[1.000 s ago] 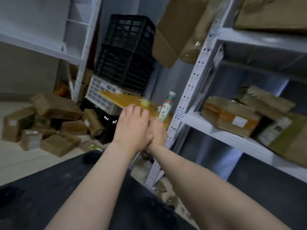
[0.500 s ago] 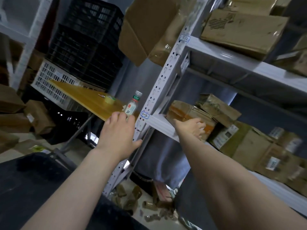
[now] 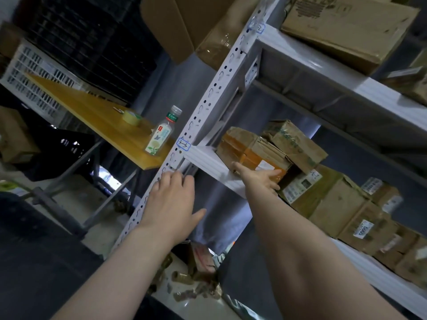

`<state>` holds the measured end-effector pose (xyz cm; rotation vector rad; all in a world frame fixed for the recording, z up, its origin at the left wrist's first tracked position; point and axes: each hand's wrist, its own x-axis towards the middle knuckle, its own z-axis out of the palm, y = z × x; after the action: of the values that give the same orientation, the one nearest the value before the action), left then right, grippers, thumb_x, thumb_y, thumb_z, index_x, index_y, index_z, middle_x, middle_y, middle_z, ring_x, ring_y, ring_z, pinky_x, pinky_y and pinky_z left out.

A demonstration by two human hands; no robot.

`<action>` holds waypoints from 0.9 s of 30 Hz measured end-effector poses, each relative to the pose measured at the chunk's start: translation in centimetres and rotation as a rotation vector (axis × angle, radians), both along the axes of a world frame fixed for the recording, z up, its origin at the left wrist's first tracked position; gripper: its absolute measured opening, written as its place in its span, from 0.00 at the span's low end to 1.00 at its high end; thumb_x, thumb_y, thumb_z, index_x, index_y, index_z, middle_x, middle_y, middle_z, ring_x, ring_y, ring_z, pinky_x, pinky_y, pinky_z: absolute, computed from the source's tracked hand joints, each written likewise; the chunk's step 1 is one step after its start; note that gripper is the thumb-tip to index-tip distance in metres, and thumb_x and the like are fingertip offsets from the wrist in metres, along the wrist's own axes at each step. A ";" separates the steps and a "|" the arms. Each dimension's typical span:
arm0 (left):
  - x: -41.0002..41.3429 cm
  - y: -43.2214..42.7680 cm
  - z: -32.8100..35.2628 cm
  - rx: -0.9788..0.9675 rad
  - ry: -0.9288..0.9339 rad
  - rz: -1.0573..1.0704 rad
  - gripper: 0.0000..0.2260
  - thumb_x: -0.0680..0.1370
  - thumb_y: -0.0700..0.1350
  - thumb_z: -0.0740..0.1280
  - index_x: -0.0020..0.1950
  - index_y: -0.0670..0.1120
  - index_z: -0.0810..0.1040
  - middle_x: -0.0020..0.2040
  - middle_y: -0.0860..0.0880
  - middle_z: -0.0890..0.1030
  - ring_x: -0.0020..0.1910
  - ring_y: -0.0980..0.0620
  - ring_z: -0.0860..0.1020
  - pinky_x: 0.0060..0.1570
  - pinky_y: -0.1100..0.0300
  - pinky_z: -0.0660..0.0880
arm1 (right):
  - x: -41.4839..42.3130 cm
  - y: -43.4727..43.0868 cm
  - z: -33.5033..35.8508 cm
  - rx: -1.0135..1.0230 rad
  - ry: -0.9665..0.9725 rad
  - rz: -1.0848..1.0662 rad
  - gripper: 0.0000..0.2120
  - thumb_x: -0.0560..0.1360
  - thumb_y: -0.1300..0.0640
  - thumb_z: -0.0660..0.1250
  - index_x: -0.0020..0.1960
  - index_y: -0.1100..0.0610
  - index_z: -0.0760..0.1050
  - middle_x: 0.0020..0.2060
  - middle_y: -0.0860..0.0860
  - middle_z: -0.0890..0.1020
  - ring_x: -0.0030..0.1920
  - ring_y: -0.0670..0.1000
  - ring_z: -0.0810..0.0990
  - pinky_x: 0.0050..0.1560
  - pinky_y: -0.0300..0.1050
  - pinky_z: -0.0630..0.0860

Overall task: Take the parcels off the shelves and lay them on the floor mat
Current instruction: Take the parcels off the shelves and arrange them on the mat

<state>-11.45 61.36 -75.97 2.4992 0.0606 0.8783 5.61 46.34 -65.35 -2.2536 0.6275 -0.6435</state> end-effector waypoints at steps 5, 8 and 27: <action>1.2 -1.1 0.0 -0.140 -0.011 -0.027 0.30 0.77 0.63 0.63 0.71 0.45 0.63 0.69 0.45 0.68 0.70 0.45 0.63 0.65 0.52 0.66 | 1.8 -0.9 0.5 0.035 -0.018 0.047 0.78 0.50 0.31 0.81 0.78 0.49 0.28 0.78 0.67 0.43 0.78 0.69 0.48 0.75 0.69 0.49; 1.5 -1.6 0.0 -0.272 -0.025 -0.039 0.29 0.77 0.61 0.64 0.71 0.45 0.64 0.69 0.46 0.69 0.69 0.45 0.64 0.64 0.51 0.67 | 2.4 -1.3 0.4 0.051 -0.017 0.078 0.79 0.48 0.30 0.80 0.77 0.47 0.27 0.78 0.66 0.43 0.77 0.70 0.50 0.73 0.72 0.51; 0.2 2.0 -1.2 -0.511 -0.024 0.102 0.24 0.79 0.54 0.64 0.69 0.41 0.70 0.65 0.41 0.73 0.65 0.40 0.67 0.58 0.45 0.71 | 4.4 -3.0 0.3 0.116 -0.202 0.141 0.68 0.53 0.32 0.78 0.79 0.47 0.40 0.74 0.60 0.57 0.73 0.64 0.61 0.72 0.63 0.60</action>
<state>-11.21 63.37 -77.14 2.0206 0.3608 0.8108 9.98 43.30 -65.04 -2.0717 0.3926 -0.7328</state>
